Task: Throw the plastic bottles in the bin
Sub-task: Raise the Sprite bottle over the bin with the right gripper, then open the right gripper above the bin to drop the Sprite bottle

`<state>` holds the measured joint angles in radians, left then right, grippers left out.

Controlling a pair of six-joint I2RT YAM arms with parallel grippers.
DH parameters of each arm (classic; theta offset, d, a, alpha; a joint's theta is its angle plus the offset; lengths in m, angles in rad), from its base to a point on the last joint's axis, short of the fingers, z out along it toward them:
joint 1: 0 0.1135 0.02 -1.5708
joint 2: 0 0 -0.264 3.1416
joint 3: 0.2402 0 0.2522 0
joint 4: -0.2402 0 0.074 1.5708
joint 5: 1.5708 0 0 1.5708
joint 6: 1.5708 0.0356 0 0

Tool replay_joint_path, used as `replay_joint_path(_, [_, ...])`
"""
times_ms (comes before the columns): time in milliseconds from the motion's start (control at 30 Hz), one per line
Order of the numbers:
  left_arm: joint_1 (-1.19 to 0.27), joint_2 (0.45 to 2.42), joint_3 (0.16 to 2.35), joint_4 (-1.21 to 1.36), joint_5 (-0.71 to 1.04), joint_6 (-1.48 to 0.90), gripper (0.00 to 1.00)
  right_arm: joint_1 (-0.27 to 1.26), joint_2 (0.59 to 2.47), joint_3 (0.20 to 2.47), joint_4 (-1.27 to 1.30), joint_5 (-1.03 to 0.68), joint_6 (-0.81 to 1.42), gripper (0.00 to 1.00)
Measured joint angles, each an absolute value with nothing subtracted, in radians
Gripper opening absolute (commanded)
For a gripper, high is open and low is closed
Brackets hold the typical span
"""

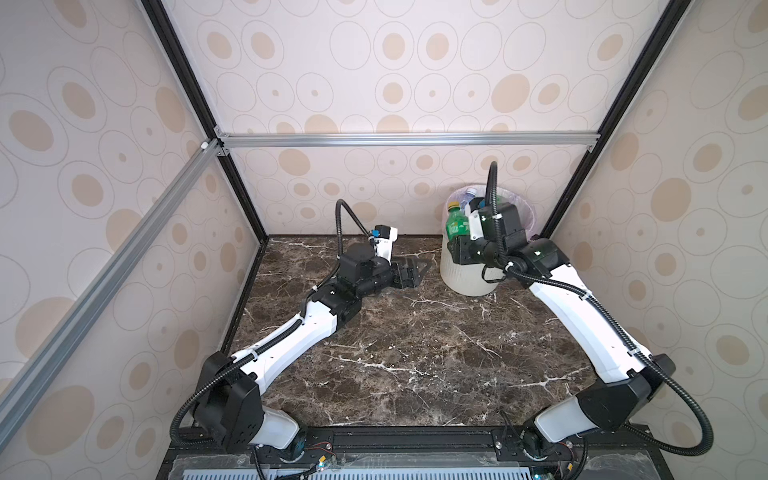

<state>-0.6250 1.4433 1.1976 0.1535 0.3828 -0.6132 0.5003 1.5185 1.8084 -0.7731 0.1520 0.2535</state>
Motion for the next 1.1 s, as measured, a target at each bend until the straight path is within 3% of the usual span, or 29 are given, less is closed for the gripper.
replay_joint_path(333, [-0.704, 1.519, 1.386, 0.079, 0.338, -0.502, 0.99, 0.501, 1.646, 2.388, -0.919, 0.332, 0.127, 0.52])
replay_joint_path(533, [-0.708, 1.518, 1.383, 0.063, 0.322, -0.485, 0.99, 0.428, 1.702, 2.478, -0.92, 0.342, 0.098, 0.53])
replay_joint_path(600, [-0.708, 1.518, 1.378, 0.063, 0.315, -0.481, 0.99, 0.355, 1.76, 2.487, -0.928, 0.311, 0.116, 0.61])
replay_joint_path(700, [-0.708, 1.514, 1.353, 0.062, 0.311, -0.48, 0.99, 0.286, 1.872, 2.487, -0.955, 0.285, 0.133, 0.83])
replay_joint_path(867, [-0.708, 1.504, 1.306, 0.056, 0.307, -0.479, 0.99, 0.278, 1.975, 2.421, -1.0, 0.239, 0.133, 0.95])
replay_joint_path(1100, [-0.708, 1.499, 1.268, 0.058, 0.308, -0.479, 0.99, 0.284, 1.89, 2.393, -1.001, 0.224, 0.134, 1.0])
